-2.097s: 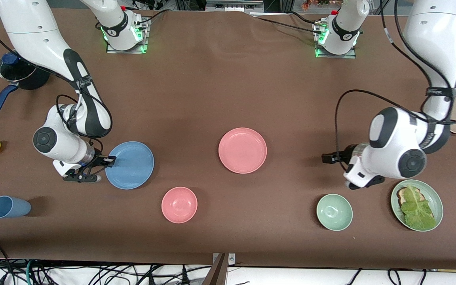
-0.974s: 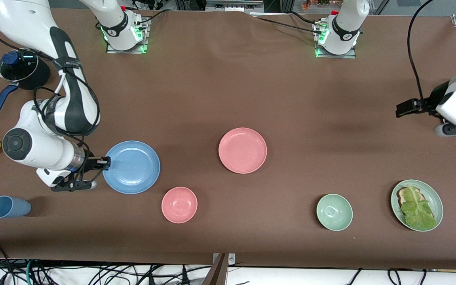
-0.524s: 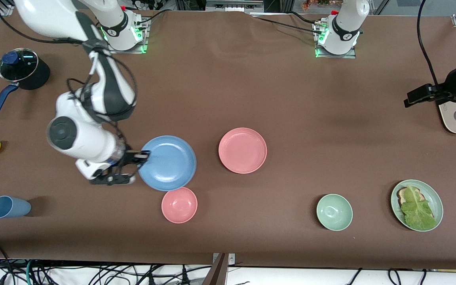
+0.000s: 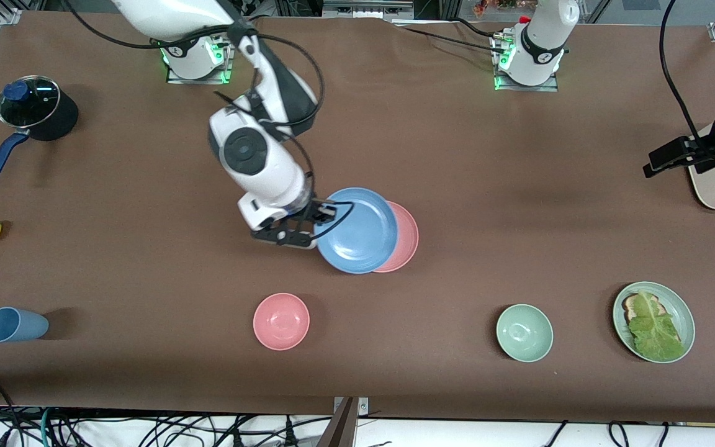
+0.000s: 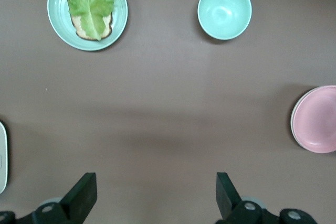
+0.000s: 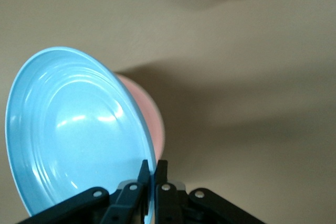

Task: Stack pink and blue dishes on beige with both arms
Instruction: 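Carry the blue plate with the right gripper onto the pink plate, then open the right gripper to release the blue plate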

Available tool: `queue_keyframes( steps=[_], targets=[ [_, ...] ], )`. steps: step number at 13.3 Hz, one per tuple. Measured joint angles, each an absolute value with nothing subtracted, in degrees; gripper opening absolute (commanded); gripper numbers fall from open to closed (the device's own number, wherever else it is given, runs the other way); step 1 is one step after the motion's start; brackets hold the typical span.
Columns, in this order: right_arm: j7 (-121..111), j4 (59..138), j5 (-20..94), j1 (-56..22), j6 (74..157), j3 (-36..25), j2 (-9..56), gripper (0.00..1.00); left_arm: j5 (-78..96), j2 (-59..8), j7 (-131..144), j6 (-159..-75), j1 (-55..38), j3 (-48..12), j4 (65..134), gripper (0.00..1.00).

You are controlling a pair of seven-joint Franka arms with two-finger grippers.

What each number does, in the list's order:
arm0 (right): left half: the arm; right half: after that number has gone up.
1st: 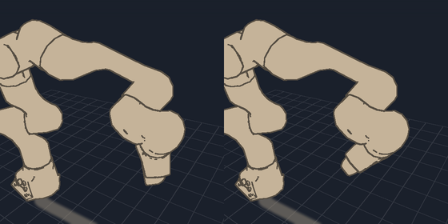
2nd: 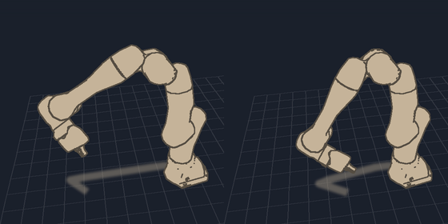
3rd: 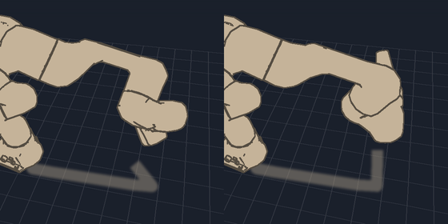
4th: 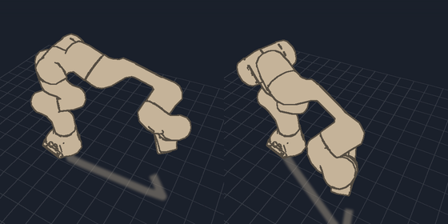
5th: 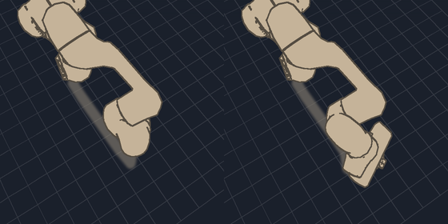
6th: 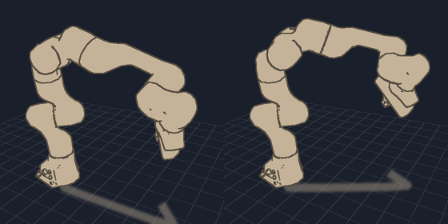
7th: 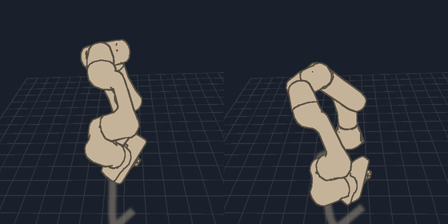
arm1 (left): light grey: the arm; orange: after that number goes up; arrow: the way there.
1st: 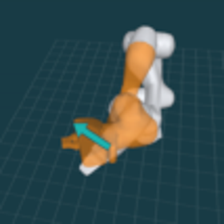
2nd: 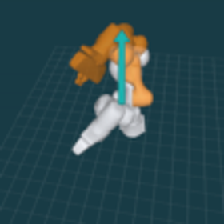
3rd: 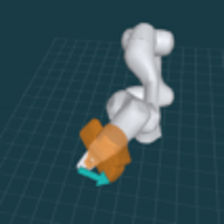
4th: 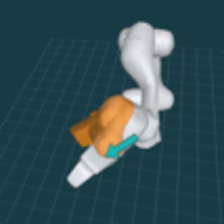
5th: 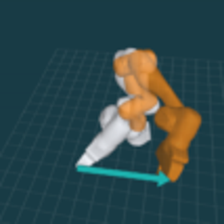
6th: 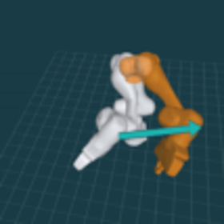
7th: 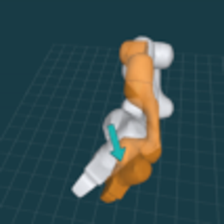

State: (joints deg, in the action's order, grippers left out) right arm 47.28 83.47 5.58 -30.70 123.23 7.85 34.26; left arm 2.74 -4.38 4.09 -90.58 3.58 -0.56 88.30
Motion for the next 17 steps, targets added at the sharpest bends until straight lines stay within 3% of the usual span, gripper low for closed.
queue_keyframes(
  steps=[4, 17],
  targets=[
    [52.34, 84.16, 5.5, -34.81, 124.95, 7.76, 36.5, 0.0, 1.72, -4.96, 3.83, -91.23, 3.56, -0.58, 88.34, 1.0],
    [52.39, 85.74, 3.43, -35.69, 131.28, 7.15, 40.89, 0.0, 1.68, -5.62, 3.69, -91.76, 3.32, -0.7, 88.35, 1.0]
  ],
)
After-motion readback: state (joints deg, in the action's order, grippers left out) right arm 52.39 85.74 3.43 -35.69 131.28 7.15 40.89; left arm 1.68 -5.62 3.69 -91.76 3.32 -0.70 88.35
